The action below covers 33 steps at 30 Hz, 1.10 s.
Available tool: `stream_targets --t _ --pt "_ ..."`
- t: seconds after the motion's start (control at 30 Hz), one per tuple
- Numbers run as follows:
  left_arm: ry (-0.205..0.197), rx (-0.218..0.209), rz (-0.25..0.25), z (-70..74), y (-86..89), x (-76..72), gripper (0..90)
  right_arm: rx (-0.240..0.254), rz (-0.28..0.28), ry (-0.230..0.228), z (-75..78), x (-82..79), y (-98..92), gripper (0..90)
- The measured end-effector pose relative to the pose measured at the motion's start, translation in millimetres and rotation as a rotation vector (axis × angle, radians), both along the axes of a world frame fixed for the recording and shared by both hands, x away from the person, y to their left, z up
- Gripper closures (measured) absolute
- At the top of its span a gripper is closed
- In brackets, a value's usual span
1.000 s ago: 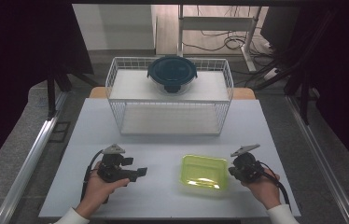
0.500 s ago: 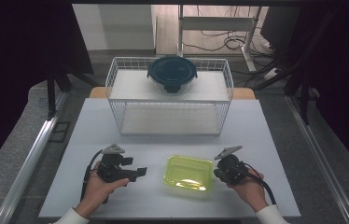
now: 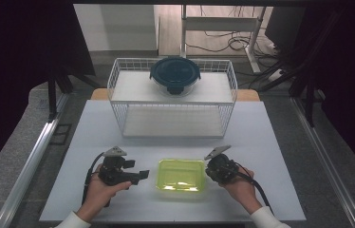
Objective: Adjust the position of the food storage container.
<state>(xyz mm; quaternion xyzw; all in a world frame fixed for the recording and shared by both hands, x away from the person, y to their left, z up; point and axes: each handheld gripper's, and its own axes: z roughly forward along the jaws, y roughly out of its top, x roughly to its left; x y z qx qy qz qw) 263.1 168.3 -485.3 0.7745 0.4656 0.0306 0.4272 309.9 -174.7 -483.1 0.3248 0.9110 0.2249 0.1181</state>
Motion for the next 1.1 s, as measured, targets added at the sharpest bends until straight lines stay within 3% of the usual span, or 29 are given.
stream_targets --t 0.23,0.67,0.97,1.03,1.1 --pt "0.002 0.003 0.000 -0.6 0.4 0.1 22.6 0.003 0.026 -0.020 -1.3 -0.6 12.6 89.1" --pt "-0.001 0.005 0.000 -0.4 0.2 -0.6 22.6 0.028 0.025 -0.030 1.0 -1.3 7.6 89.0" --pt "-0.006 0.002 0.001 -0.2 1.0 -1.1 22.5 0.142 -0.051 -0.061 13.8 -14.6 -17.1 88.2" --pt "-0.006 0.000 0.004 -0.2 0.9 -1.0 22.5 0.173 -0.061 -0.057 14.6 -19.3 -24.0 82.9" --pt "-0.006 -0.001 0.004 0.0 0.5 -1.3 22.5 0.210 -0.067 -0.061 15.5 -23.0 -30.7 66.8"
